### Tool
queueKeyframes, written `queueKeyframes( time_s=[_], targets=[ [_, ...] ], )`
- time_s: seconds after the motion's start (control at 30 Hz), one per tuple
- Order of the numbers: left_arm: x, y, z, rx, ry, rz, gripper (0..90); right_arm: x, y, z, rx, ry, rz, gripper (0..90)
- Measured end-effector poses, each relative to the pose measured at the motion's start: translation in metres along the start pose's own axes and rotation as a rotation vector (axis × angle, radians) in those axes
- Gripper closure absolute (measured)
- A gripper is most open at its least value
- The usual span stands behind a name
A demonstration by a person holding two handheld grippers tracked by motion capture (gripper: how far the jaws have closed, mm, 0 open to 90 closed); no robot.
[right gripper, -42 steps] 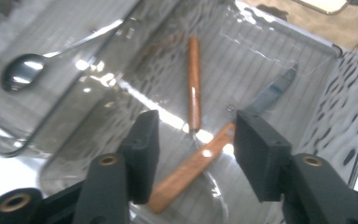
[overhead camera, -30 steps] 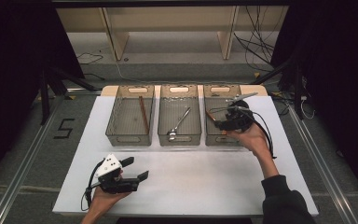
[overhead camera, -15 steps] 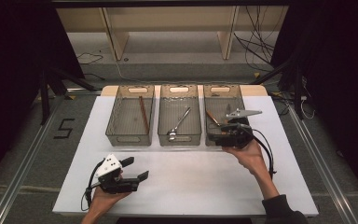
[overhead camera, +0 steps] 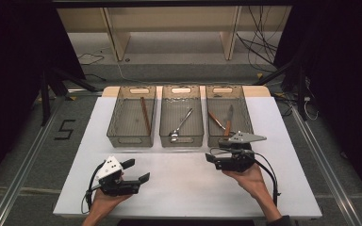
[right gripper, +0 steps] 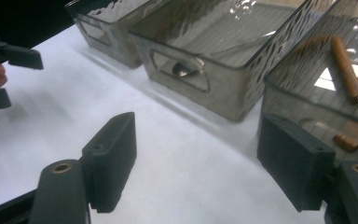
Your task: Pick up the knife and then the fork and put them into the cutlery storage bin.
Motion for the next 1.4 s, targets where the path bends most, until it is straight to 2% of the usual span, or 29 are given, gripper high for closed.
queueKeyframes(
  time_s=[0.47, 0.57, 1.03, 1.4],
  targets=[
    [0.0, -0.001, -0.002, -0.008, -0.005, 0.004, 17.9, 0.017, -0.015, 0.03, -0.055, 0.016, -0.018, 26.1],
    [-0.001, -0.001, -0.002, -0.01, -0.007, 0.006, 17.9, 0.017, -0.017, 0.034, -0.066, 0.004, -0.006, 26.1],
    [-0.001, -0.002, -0.002, -0.009, -0.004, 0.009, 17.9, 0.015, -0.023, 0.052, -0.067, 0.022, 0.005, 24.6],
    [-0.002, -0.002, -0.001, -0.005, -0.001, 0.014, 17.9, 0.013, -0.026, 0.053, -0.088, 0.028, 0.026, 23.9]
  ],
)
Point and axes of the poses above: each handheld gripper's, and its own axes: y roughly forward along the jaws, z roughly out of its underside, x roughly to its left, the point moved 9 cm from there along y, roughly forward along the jaws, and after that the axes turned 4 degrees about -y, right-handed, at the moved point
